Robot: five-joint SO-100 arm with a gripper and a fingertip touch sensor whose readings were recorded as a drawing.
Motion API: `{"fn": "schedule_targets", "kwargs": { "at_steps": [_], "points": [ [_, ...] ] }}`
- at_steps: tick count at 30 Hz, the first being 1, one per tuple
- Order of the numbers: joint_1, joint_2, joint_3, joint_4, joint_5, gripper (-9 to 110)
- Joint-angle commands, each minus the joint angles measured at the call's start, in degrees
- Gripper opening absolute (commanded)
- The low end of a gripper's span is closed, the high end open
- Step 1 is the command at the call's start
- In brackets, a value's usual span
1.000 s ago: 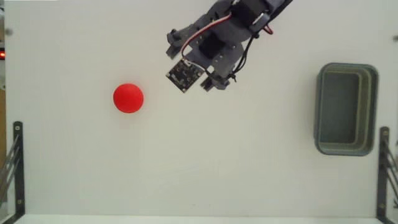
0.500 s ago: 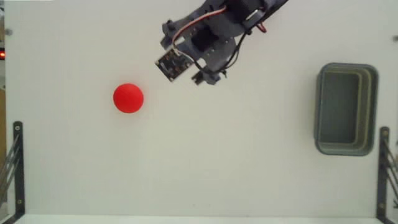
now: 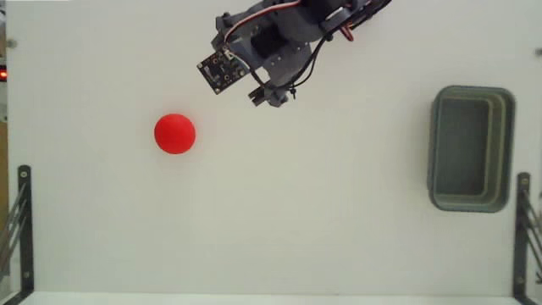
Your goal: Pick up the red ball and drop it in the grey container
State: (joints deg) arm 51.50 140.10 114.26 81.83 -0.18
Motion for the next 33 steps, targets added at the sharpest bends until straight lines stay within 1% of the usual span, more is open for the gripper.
{"fn": "schedule_targets", "kwargs": {
  "at_steps": [1,33],
  "points": [
    [1.3,2.0,0.3,0.1,0.2,110],
    [-1.0,2.0,0.3,0.1,0.2,110]
  ]
}}
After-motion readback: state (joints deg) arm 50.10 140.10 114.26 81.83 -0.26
